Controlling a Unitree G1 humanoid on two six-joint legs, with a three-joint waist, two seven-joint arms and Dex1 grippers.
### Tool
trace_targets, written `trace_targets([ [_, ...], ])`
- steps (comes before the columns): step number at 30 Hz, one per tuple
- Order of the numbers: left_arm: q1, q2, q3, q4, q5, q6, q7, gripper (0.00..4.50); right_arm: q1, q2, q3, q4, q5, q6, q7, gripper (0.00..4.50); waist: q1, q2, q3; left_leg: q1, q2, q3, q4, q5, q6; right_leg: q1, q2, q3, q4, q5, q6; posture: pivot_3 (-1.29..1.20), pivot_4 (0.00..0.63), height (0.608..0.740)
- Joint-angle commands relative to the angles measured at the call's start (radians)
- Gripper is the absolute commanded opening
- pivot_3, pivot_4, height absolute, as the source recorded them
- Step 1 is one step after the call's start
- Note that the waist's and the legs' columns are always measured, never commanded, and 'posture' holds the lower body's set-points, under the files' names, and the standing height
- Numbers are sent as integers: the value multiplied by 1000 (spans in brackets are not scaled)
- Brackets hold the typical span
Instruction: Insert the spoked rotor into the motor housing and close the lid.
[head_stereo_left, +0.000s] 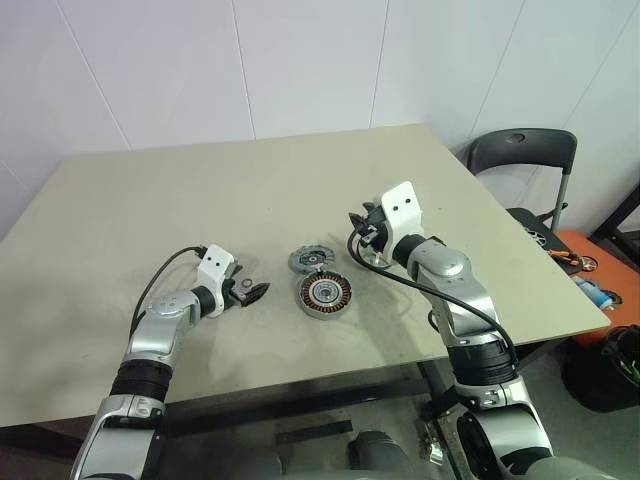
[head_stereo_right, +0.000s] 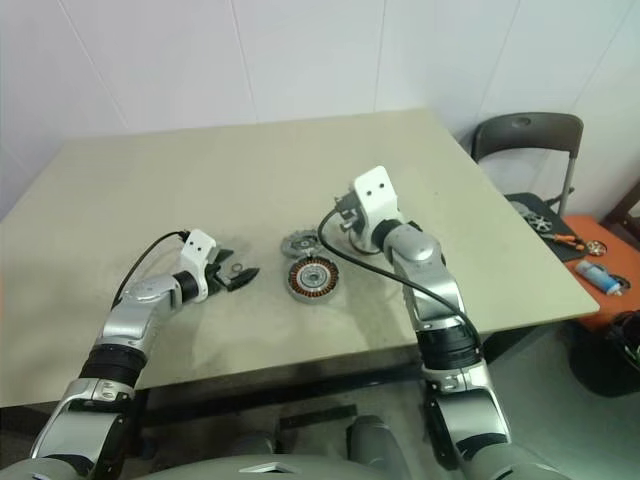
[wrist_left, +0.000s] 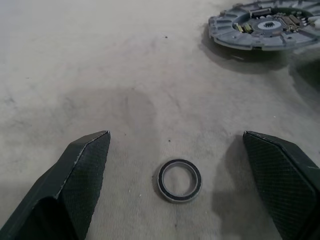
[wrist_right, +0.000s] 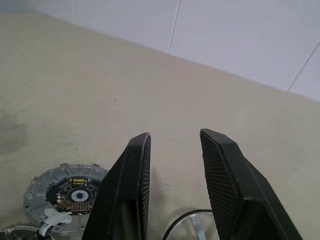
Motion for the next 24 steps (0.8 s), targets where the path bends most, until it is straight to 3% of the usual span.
trace_targets([
  [1,26,13,-15,0,10,21,-12,4500,-14,-6,7,-32,6,-13,-1,1635,0,0,0,0,0,0,0,0,0,0,0,0,0,0,0,0,0,740],
  [23,99,38,27,-31,-2,-12,53,4500,-32,-13,37,-9,10,-14,26,1635,-24,0,0,12,1,1,-3,0,0,9,1,1,0,-3,4,0,0,740],
  [24,99,37,25,-35,-2,-8,57,4318,-33,-13,39,-7,9,-15,26,1656,-24,0,0,13,1,1,-3,0,0,9,1,1,0,-3,4,0,0,740],
])
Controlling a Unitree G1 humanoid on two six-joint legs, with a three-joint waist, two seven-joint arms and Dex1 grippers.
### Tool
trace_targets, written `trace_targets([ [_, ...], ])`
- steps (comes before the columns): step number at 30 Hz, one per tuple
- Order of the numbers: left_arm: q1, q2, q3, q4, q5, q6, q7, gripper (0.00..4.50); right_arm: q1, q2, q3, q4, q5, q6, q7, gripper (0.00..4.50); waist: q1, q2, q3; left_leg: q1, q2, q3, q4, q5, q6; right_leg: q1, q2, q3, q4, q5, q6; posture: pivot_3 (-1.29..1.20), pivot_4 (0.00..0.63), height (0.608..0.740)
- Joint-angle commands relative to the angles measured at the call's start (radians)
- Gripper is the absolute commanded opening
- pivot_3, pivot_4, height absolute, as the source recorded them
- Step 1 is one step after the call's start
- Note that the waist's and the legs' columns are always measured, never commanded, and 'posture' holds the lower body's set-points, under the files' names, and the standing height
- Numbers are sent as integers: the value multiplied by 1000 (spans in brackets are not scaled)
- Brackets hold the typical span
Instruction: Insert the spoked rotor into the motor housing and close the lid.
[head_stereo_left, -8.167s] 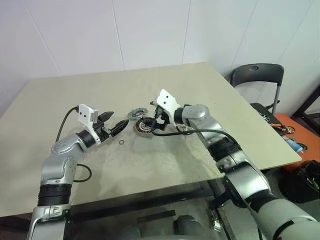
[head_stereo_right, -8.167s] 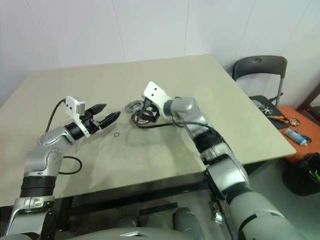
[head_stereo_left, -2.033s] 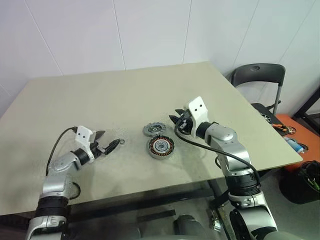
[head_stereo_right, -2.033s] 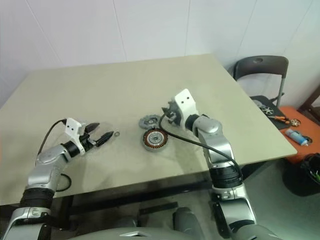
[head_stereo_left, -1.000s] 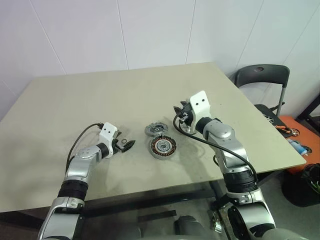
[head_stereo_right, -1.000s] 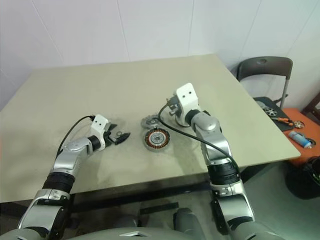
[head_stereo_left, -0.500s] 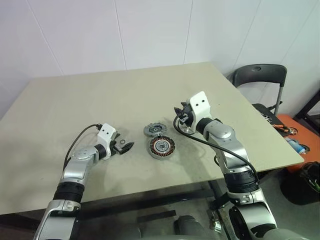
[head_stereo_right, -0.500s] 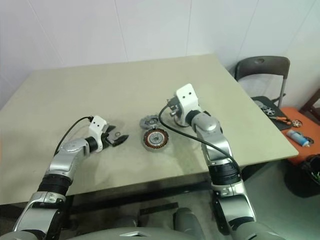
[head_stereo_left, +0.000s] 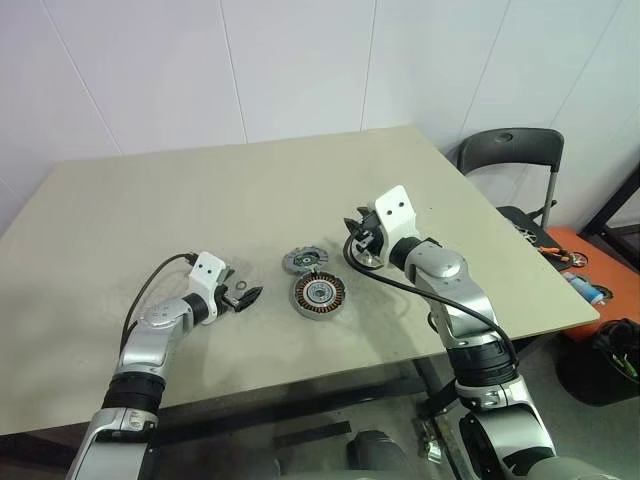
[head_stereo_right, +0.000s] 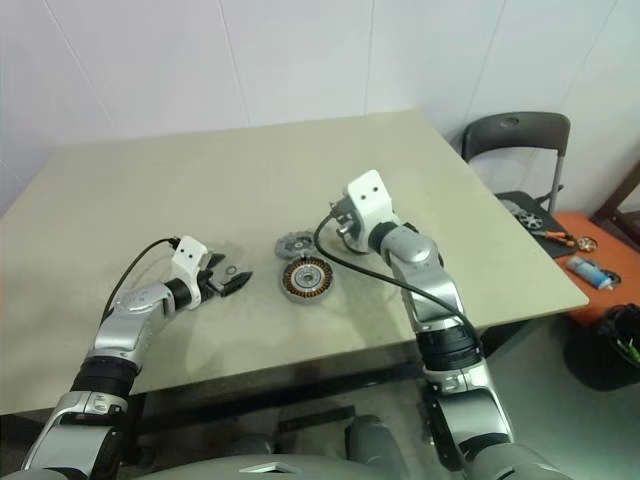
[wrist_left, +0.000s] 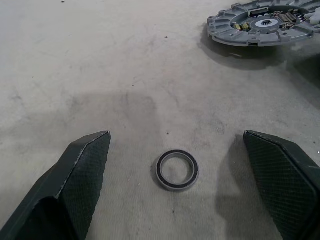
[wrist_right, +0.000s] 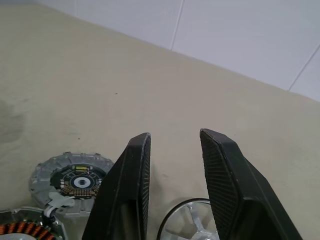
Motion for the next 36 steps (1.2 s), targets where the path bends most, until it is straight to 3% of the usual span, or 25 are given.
trace_targets([
  [1,27,20,6,3,14,29,14,4112,-36,0,5,-6,8,-16,2,1662,0,0,0,0,0,0,0,0,0,0,0,0,0,0,0,0,0,740],
  [3,32,20,2,-14,5,37,2,3638,-35,-2,6,-6,8,-17,4,1662,0,0,0,0,0,0,0,0,0,0,0,0,0,-1,-2,0,0,740],
  [8,32,22,-4,-20,9,64,15,1971,-36,-2,11,-1,6,-17,8,1662,0,0,0,1,0,0,0,0,0,0,0,0,0,-1,-2,0,0,740],
  [15,19,23,-5,8,12,67,24,1971,-36,-1,14,0,6,-16,8,1662,0,0,0,2,0,0,1,0,0,2,0,0,0,-2,-3,0,0,740],
  [19,21,21,-11,3,13,75,25,840,-32,-1,14,-2,5,-16,6,1662,1,0,0,2,0,0,1,0,0,2,0,0,0,-2,-3,0,0,740],
  [36,-13,16,-27,52,23,51,3,714,-40,3,11,10,3,-22,-2,1662,3,0,0,1,0,0,1,0,0,2,0,0,0,-2,-3,0,0,740],
])
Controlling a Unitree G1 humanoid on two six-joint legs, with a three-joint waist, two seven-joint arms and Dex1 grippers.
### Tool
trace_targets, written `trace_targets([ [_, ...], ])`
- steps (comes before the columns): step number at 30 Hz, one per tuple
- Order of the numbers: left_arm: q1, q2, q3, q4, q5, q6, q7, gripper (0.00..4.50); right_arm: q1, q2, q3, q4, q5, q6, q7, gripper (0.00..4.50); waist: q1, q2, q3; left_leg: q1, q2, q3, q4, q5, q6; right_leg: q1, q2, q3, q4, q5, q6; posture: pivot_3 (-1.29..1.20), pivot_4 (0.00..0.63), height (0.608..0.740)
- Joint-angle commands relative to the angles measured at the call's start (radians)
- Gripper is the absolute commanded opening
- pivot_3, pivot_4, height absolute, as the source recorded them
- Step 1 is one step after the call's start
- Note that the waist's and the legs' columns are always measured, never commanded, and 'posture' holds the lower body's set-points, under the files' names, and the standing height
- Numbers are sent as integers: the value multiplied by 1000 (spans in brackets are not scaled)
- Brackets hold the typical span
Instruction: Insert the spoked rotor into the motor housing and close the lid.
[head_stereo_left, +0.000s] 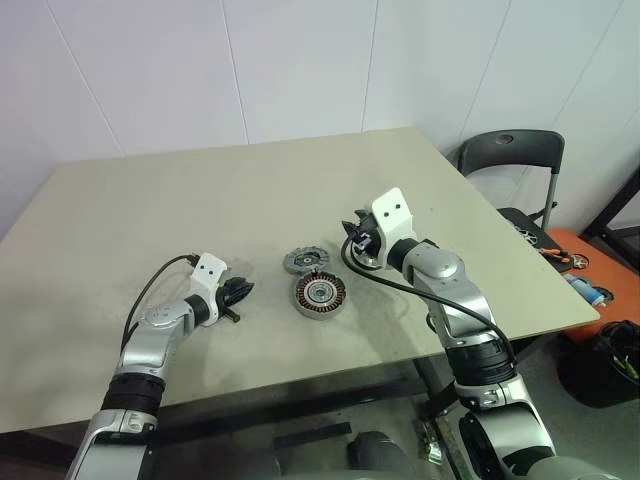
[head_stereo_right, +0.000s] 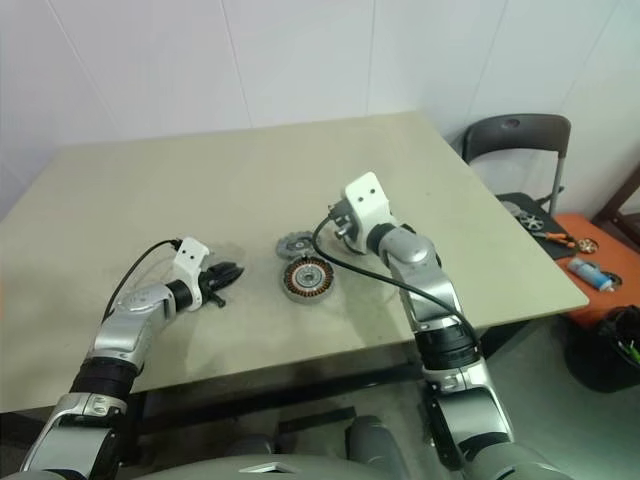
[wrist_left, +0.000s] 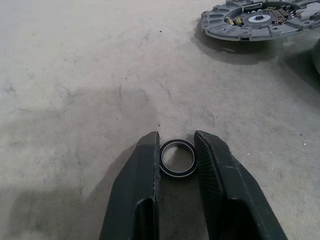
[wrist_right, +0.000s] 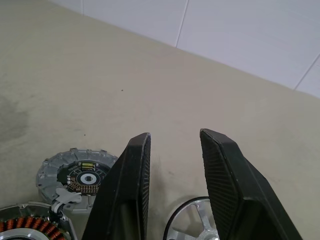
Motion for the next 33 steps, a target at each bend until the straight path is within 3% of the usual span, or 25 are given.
trace_targets([
  [1,-10,9,-13,62,35,5,14,714,-36,4,2,-8,4,-22,-6,1662,0,0,0,0,0,0,0,0,0,0,0,0,0,0,0,0,0,740],
  [5,-37,-13,-6,47,8,-47,-13,714,-34,8,7,-6,1,-27,-9,1662,1,0,0,0,0,0,1,0,0,0,0,0,0,0,0,0,0,740],
  [8,-30,-29,15,-73,-68,-42,-75,714,-37,10,12,0,-1,-34,-9,1662,2,0,1,-1,0,0,1,0,0,0,0,0,-1,0,0,0,0,740],
  [14,-63,-61,-20,-217,-111,11,-127,714,-56,13,16,27,-2,-49,-15,1662,2,0,1,-16,0,-1,0,0,0,-13,-1,0,-1,5,-1,0,0,740],
  [20,-158,-102,-44,-185,-112,15,-137,714,-63,14,10,40,-1,-62,-30,1662,1,0,1,-17,0,-1,1,0,0,-13,-1,-1,-3,5,0,0,0,740],
  [33,-217,-171,-145,-107,-90,-30,-263,714,-29,6,-14,6,4,-59,-72,1662,0,0,1,-17,0,-1,1,0,0,-13,0,-1,-3,4,0,0,0,740],
])
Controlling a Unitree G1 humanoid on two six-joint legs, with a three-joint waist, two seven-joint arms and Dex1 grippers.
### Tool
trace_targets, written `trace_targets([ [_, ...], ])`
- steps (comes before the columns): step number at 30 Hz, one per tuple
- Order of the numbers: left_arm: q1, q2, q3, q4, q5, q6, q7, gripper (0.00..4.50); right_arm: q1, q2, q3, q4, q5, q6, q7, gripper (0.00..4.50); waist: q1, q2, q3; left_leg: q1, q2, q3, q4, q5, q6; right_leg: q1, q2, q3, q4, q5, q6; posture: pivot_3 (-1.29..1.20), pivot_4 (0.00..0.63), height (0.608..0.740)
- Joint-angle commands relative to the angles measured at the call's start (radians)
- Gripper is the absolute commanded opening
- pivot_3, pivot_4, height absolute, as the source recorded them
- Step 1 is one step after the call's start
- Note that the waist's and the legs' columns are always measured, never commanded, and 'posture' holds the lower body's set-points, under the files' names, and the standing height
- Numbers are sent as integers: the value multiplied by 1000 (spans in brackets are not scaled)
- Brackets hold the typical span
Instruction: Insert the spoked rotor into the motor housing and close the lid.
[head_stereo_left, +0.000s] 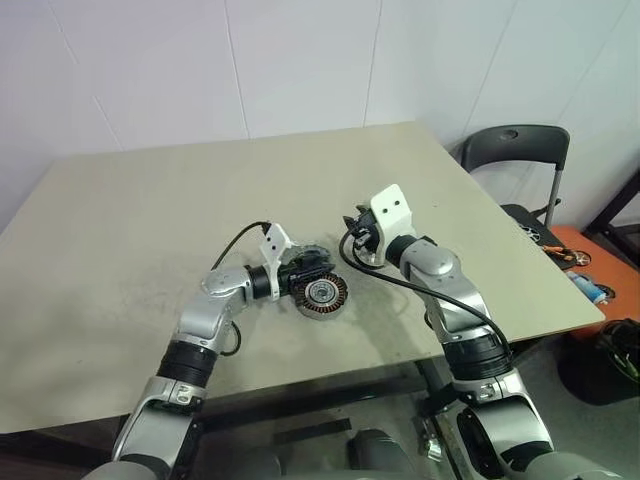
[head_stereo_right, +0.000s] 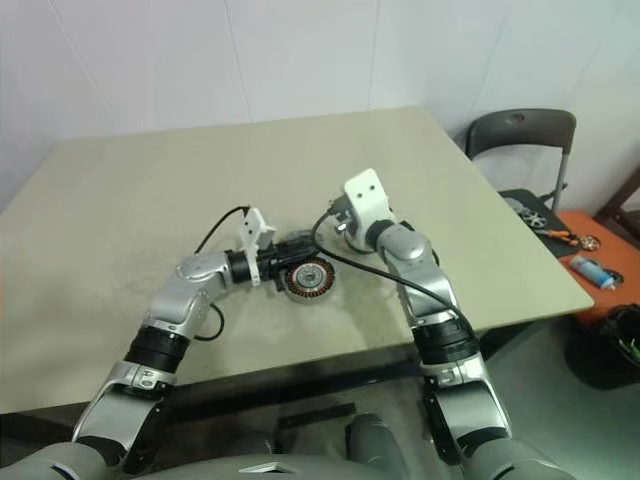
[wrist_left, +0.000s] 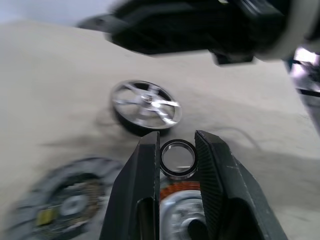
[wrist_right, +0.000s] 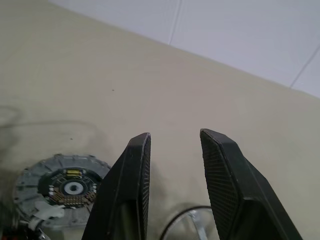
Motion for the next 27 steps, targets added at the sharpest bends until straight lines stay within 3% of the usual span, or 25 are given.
trace_targets([
  [1,-47,6,0,6,5,-33,-24,714,-3,2,-17,-52,4,-16,-18,1662,1,0,0,0,0,0,0,0,0,0,0,0,0,0,0,0,0,740],
  [18,12,84,-26,-32,3,72,-93,714,-1,6,-9,-42,3,-16,-30,1662,1,0,0,0,0,0,0,0,0,0,0,0,0,0,0,0,0,740],
  [27,-8,39,-28,39,13,51,-63,714,4,2,-2,-44,-1,-18,-25,1662,1,0,0,0,0,0,1,0,0,1,0,0,1,1,-1,0,0,740],
])
